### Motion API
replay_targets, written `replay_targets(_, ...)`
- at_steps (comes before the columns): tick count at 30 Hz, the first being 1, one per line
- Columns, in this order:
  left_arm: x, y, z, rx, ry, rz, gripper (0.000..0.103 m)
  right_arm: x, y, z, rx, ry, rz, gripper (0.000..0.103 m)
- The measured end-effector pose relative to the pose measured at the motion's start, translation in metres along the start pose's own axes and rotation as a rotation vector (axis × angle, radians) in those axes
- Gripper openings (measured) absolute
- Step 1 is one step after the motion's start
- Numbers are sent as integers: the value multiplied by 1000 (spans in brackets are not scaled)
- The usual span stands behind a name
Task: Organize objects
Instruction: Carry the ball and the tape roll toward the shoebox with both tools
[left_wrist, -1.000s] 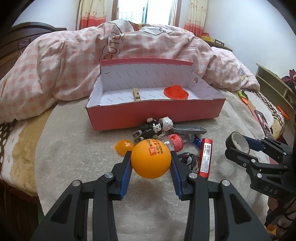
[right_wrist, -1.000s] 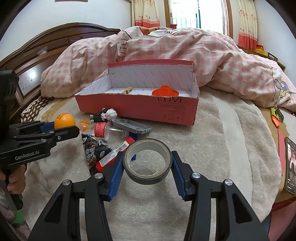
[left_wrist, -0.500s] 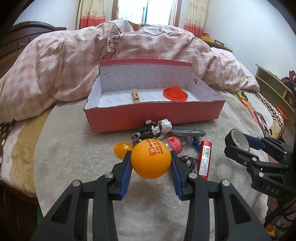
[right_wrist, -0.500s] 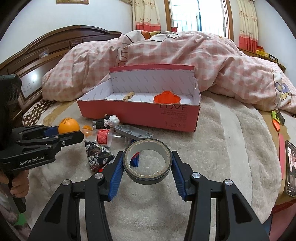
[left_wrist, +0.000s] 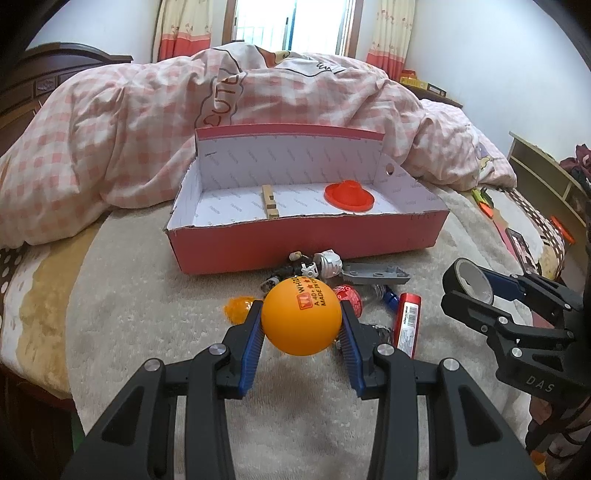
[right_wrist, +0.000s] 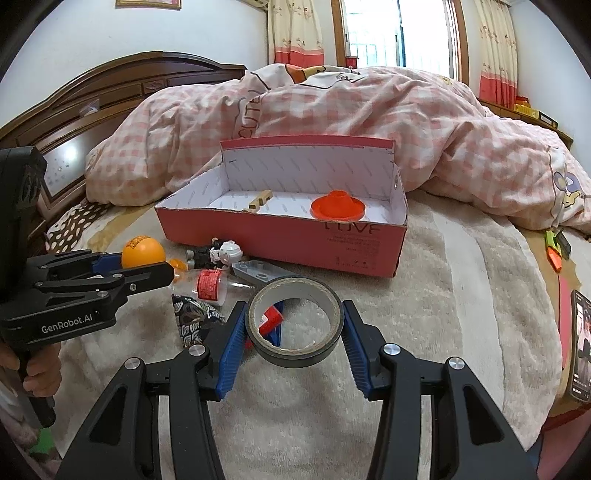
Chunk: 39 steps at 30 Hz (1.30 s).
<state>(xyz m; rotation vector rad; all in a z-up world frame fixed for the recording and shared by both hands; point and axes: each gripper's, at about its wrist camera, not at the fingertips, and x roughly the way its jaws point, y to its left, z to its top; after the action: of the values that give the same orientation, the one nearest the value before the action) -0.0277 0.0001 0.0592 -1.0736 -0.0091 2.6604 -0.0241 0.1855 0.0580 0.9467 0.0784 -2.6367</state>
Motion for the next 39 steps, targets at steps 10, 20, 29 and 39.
replay_targets(10,-3,5,10,-5,-30,6,38,-1,4,10,-22,-24,0,50)
replay_targets(20,-3,7,26,-3,-70,10,39,2,5,25,-43,-48,0,50)
replay_targets(29,1,6,43,3,-101,23,39,7,2,41,-53,-70,-3,50)
replay_targets(39,19,14,68,-32,-99,37,39,18,1,64,-78,-86,-12,50)
